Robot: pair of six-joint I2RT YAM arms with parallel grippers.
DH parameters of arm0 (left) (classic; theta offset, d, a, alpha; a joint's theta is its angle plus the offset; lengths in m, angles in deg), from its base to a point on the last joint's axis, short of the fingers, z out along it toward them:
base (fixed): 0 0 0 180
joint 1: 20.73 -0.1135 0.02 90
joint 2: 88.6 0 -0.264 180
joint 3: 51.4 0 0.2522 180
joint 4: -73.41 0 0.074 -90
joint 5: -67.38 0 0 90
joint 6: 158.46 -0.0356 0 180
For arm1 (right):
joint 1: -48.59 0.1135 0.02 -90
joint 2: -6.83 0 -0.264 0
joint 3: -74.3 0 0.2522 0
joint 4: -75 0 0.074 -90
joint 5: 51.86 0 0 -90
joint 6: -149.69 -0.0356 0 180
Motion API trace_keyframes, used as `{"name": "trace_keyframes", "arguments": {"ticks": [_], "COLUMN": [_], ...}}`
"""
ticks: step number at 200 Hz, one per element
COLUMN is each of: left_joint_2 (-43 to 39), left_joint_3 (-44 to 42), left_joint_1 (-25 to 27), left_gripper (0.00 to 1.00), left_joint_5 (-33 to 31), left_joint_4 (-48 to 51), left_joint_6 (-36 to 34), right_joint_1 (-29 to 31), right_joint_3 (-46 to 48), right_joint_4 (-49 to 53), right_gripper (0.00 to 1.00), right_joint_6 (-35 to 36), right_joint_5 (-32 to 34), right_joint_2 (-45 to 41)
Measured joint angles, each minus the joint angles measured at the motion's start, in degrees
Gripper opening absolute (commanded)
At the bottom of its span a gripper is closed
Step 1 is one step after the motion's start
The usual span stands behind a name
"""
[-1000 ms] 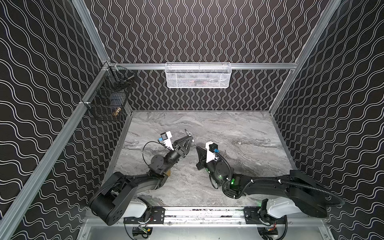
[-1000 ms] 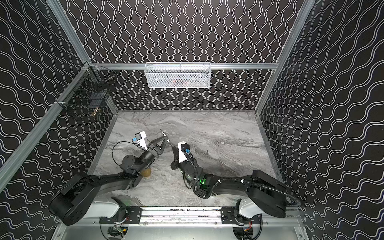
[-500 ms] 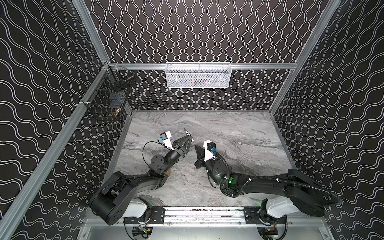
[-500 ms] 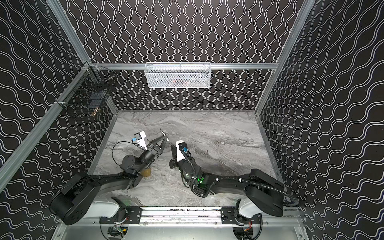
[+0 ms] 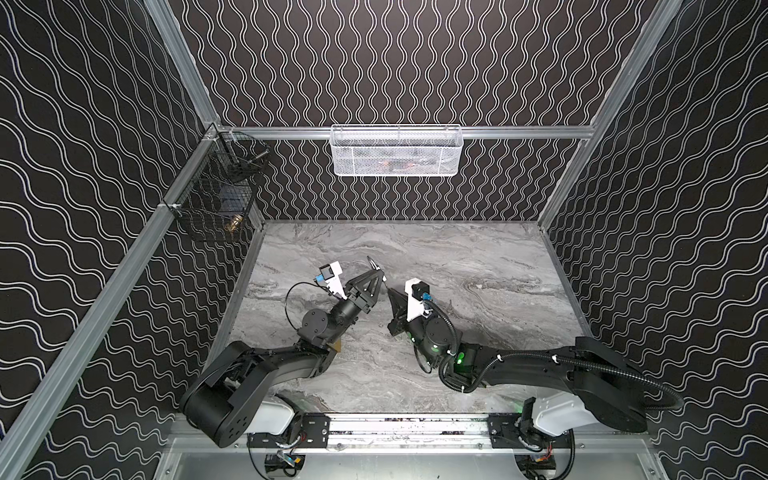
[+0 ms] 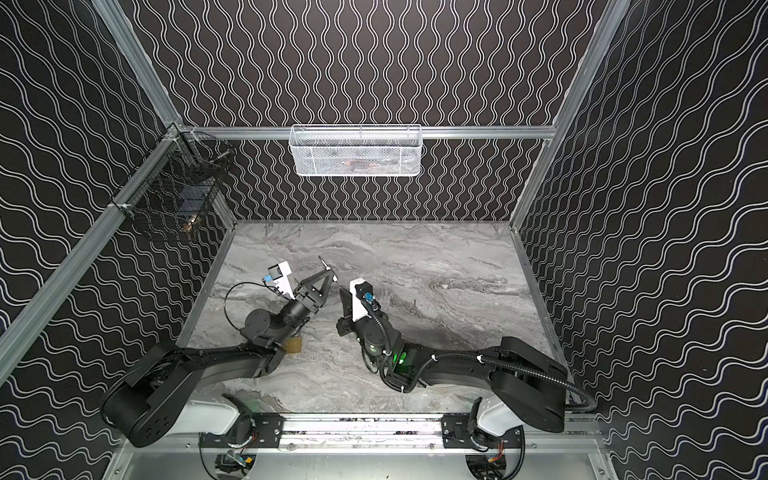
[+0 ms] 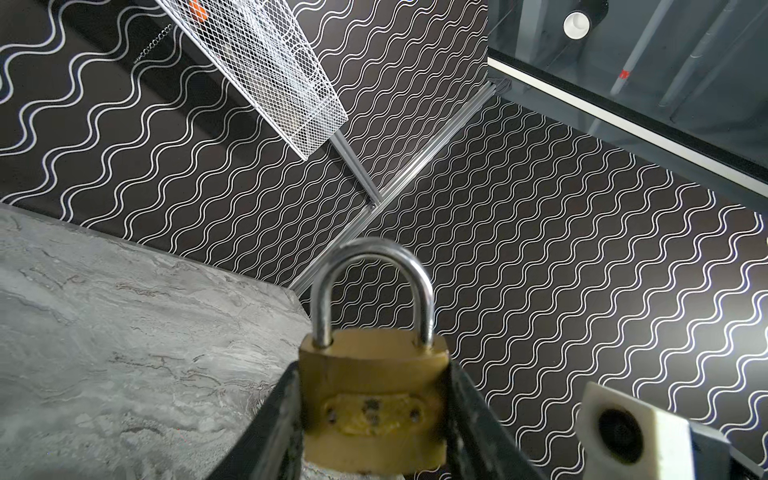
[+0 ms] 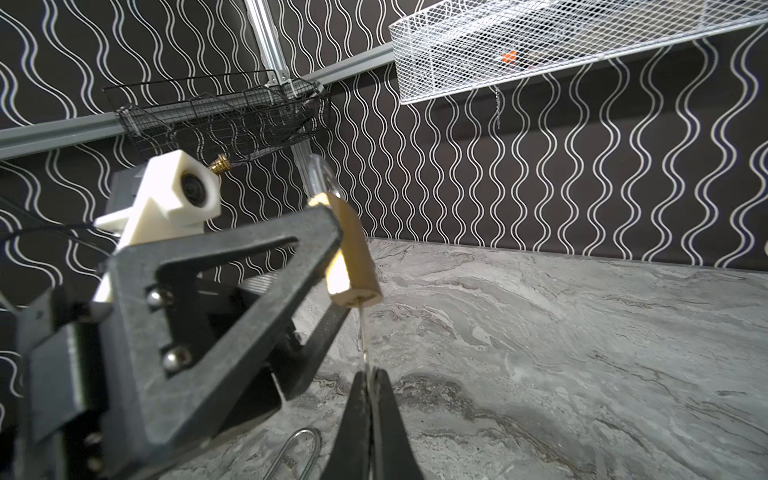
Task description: Unlock with the key
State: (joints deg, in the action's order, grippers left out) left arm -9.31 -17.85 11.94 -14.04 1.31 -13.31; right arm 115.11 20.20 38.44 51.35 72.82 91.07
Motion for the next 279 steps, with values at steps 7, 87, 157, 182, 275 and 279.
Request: {"name": "trace_keyframes", "arguments": {"ticks": [7,87,157,182,275,279], "left_joint_2": [0.13,1.29,2.82,2.82,3.65,3.65], "left_joint_3": [0.00,0.02,-0.68,-1.16,-4.04,-4.24], "left_joint_1": [0.00,-0.02,-0.37,-0.94,-2.71,-2.71], "left_gripper": [0.00,0.00,0.00,0.00,0.00,0.00], "left_joint_5": [-0.09,-0.52,-1.03,-0.83,-10.93,-11.41], "left_joint_4": [-0.20,-1.49,-1.90,-1.73,0.39,0.46], "left_joint_6": [-0.02,-0.02,0.02,0.48,23.28,24.22], "right_joint_1": [0.00,-0.20,-0.26,-0.26,-0.74,-0.74], "right_joint_3": [-0.09,-0.50,-0.44,-0.22,0.17,0.48], "right_joint_4": [0.07,0.46,0.24,0.17,-3.23,-3.39], "right_gripper": [0.00,0.00,0.00,0.00,0.00,0.00], "right_joint_6": [0.00,1.22,4.57,4.70,2.64,2.27], "right_joint_5": [-0.09,-0.04,0.61,0.57,-1.03,-1.16], "right_joint_2": [0.00,0.00,-0.22,-0.26,0.66,0.61]}}
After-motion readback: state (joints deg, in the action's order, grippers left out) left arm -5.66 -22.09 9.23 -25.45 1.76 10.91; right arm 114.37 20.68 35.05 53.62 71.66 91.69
